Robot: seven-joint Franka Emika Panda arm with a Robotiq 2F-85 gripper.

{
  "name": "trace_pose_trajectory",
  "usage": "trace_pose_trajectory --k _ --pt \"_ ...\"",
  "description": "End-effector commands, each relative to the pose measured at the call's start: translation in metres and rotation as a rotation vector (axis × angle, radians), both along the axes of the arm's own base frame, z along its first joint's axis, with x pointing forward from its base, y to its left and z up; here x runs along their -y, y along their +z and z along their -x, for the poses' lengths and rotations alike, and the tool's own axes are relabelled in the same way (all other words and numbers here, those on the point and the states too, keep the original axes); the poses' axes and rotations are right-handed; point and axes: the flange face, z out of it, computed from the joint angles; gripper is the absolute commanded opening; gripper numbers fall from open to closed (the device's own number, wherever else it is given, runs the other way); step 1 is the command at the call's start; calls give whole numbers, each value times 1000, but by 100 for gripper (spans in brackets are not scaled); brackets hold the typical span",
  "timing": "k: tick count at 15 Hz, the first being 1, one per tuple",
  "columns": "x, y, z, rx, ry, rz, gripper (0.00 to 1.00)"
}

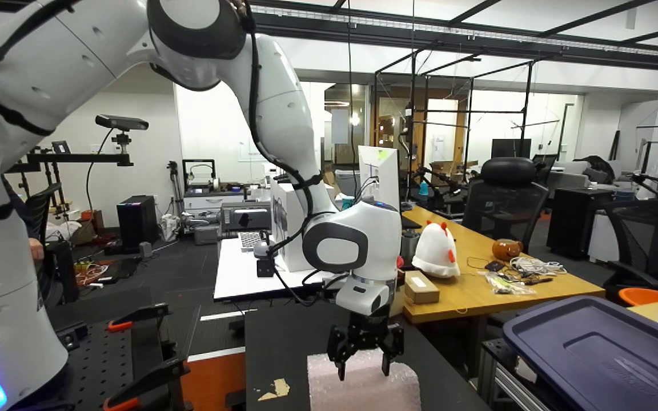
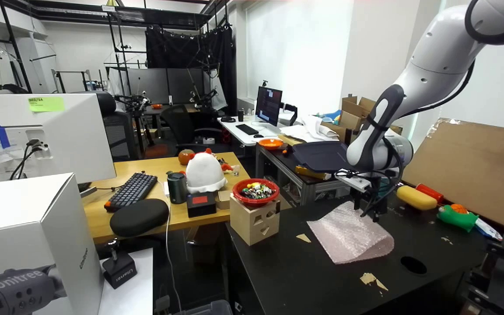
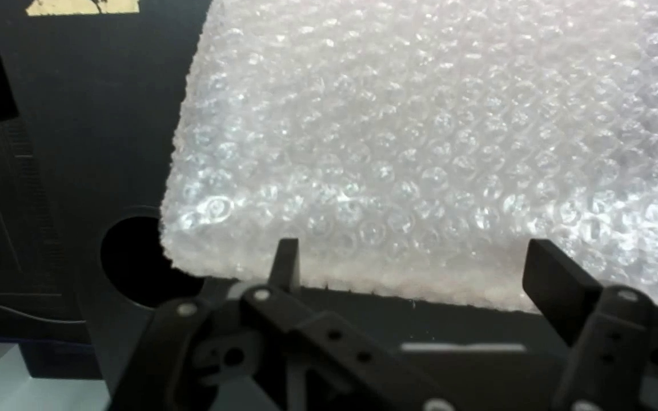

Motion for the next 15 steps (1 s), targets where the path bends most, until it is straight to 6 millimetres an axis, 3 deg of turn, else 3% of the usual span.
trace_pose_trajectory --k 1,9,15 --pt "-10 -17 -14 -15 11 77 100" --pt "-32 -57 -17 -69 54 145 100" --pt "-34 -78 -14 -54 24 99 100"
